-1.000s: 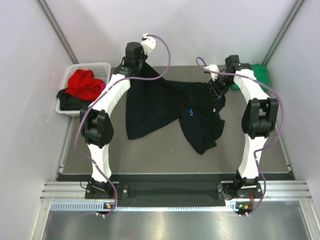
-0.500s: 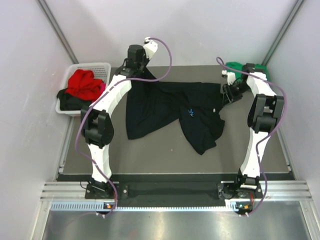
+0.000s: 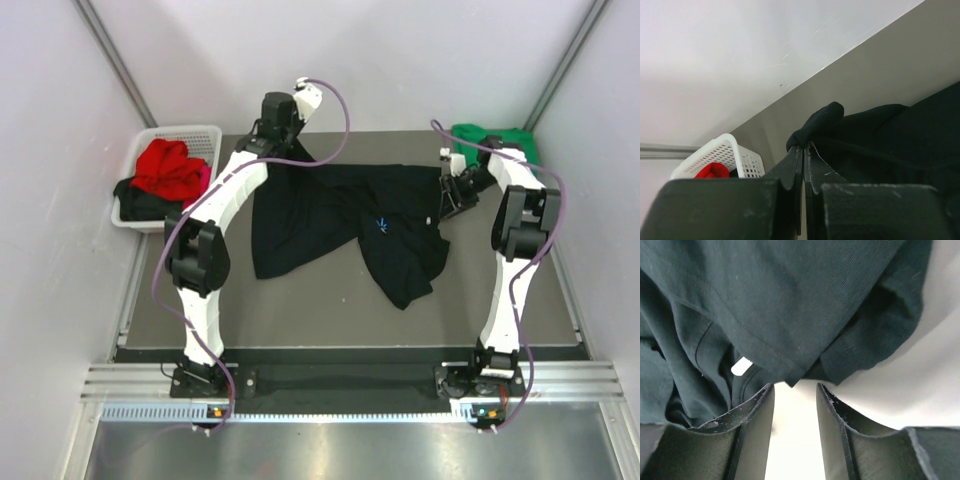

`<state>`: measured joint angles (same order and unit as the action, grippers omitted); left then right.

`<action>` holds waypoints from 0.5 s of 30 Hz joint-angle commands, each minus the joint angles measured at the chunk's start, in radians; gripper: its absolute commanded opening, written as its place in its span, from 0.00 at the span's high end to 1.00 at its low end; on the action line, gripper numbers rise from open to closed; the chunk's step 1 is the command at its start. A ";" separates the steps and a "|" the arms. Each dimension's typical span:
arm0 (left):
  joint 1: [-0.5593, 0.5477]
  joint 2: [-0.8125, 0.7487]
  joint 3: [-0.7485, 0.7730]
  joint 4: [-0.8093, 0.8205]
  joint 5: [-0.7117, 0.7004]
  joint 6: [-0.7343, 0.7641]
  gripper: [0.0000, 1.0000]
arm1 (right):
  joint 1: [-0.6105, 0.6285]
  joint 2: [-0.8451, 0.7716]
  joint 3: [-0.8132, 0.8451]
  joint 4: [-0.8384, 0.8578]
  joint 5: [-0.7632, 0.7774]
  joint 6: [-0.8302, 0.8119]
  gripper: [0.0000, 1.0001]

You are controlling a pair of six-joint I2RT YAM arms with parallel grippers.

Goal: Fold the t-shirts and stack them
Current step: Flatten the tshirt out

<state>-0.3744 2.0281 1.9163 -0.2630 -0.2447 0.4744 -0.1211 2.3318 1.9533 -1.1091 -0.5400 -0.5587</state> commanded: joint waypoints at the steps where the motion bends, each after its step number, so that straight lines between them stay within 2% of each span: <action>1: -0.011 0.009 0.000 0.031 -0.010 0.012 1.00 | -0.003 0.024 0.067 0.002 -0.047 0.019 0.60; 15: -0.024 0.026 0.003 0.047 -0.027 0.024 1.00 | -0.003 0.031 0.069 -0.021 -0.086 0.017 0.62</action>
<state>-0.3946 2.0476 1.9141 -0.2619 -0.2562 0.4931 -0.1211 2.3615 1.9976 -1.1183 -0.5861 -0.5377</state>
